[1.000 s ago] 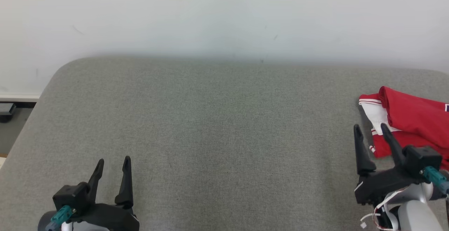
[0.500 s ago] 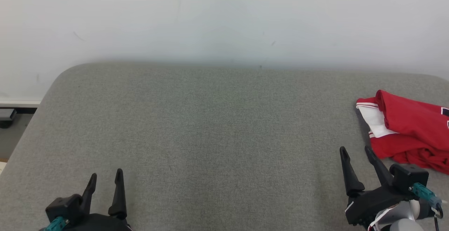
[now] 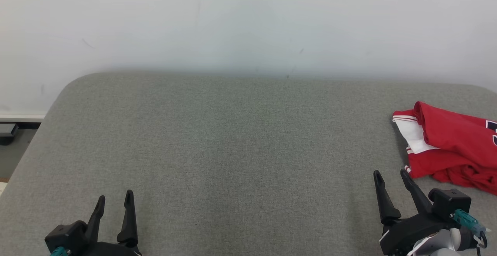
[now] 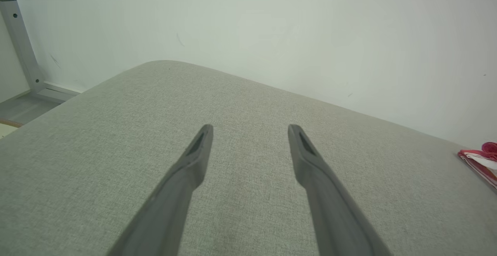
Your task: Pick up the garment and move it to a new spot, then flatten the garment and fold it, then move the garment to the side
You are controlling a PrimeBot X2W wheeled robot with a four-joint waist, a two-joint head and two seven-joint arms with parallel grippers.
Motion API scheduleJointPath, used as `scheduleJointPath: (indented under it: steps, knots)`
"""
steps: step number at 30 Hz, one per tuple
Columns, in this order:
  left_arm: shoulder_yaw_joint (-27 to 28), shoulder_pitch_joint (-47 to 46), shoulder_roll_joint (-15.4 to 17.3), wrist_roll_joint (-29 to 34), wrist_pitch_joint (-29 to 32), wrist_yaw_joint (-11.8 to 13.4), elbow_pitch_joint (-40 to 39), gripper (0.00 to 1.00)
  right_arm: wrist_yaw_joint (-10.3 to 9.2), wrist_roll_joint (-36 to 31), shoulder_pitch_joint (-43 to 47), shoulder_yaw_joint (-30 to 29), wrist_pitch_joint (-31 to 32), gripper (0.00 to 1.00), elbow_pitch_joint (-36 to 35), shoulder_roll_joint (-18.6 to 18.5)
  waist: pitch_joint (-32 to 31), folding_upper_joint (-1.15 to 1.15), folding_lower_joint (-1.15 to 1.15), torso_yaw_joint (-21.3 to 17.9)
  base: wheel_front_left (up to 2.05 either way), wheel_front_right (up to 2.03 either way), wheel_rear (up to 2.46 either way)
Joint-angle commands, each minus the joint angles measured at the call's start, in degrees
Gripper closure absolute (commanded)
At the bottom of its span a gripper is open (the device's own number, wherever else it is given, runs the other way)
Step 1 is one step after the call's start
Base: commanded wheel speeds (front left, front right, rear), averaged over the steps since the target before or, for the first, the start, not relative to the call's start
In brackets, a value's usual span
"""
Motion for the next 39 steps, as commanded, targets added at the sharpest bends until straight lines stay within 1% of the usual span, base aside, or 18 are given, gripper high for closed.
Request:
scheduleJointPath:
  steps: [1,9,17,22,23,27,39]
  knots:
    - [-0.12,0.38,0.52,-0.17,-0.32,-0.15,0.12,0.0,-0.05,0.55,-0.16,-0.17,-0.31,0.0,0.21,-0.12,-0.03,0.0,0.0,-0.1,0.0,0.0,0.0]
    - [-0.79,0.04,0.84,-0.32,0.15,-0.36,0.62,0.0,-0.04,0.6,-0.37,-0.32,-0.54,0.0,0.63,-0.11,-0.08,0.0,0.0,-0.35,0.0,0.0,0.0]
    - [-1.3,0.03,1.02,-0.47,0.44,0.03,0.26,0.0,-0.05,1.03,-0.62,-0.16,-0.64,0.0,0.98,-0.11,0.0,0.0,0.0,-0.63,0.0,0.0,0.0]
    - [-1.6,-0.25,1.3,-0.48,0.42,-0.25,0.16,0.0,-0.05,0.66,-0.48,-0.34,-0.66,0.0,1.06,-0.11,0.02,0.0,0.0,-0.86,0.0,0.0,0.0]
    - [-1.65,-0.05,0.84,-0.36,0.32,-0.19,0.34,1.0,0.0,0.69,-0.29,-0.18,-0.54,1.0,1.05,0.0,0.02,0.0,0.0,-0.87,0.0,0.0,0.0]
    - [-1.56,0.99,-0.12,-1.35,0.82,-0.3,2.18,1.0,0.0,1.69,1.0,-0.36,-0.07,1.0,3.23,0.39,0.05,0.0,0.0,-0.95,0.0,0.0,0.0]
    - [1.24,-0.94,-0.8,-12.61,4.38,-1.5,2.14,1.0,0.0,13.99,-0.12,-1.02,1.99,1.0,2.42,0.3,0.32,0.0,0.0,-1.2,0.0,0.0,0.0]
